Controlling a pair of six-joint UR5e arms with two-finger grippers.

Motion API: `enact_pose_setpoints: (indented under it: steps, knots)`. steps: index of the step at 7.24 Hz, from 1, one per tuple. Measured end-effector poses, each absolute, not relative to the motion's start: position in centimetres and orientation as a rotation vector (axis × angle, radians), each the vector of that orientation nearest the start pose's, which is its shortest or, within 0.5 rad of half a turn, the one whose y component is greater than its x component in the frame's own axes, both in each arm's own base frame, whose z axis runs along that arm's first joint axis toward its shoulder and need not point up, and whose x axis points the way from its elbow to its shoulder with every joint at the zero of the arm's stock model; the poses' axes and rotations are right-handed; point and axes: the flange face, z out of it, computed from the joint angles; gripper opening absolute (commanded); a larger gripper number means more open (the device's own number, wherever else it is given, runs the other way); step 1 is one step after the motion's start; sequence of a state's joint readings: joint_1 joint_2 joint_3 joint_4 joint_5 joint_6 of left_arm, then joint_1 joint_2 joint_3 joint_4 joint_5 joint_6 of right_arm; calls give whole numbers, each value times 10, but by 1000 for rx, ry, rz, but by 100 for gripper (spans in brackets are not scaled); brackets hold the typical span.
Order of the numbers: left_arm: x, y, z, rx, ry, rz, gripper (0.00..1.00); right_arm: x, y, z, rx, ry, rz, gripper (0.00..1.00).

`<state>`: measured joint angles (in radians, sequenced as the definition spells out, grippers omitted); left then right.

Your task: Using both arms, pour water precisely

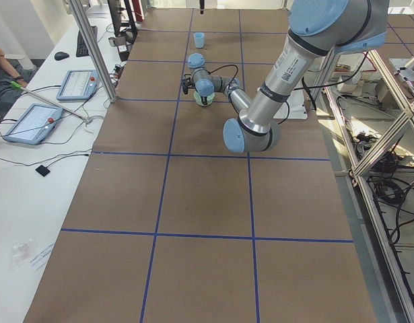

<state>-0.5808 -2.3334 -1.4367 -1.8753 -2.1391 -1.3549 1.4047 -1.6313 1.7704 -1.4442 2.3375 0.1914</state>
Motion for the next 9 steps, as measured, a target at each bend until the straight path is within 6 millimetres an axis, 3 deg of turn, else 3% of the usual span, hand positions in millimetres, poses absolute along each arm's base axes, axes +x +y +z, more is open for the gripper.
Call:
enact_pose_setpoints:
  steps: [2, 4, 6, 7, 9]
  knots:
    - [534, -483, 183, -91, 1082, -88, 84, -33, -478, 573, 152, -810, -135, 100]
    - [489, -484, 164, -77, 1071, -126, 84, -49, -457, 585, 248, -834, -205, 99]
    - [441, -467, 182, -66, 1062, -144, 84, -79, -440, 596, 320, -882, -263, 99]
    - [423, -462, 191, -57, 1062, -153, 84, -86, -430, 612, 385, -908, -305, 99]
    - [409, -462, 200, -47, 1057, -166, 84, -85, -404, 662, 545, -936, -368, 99]
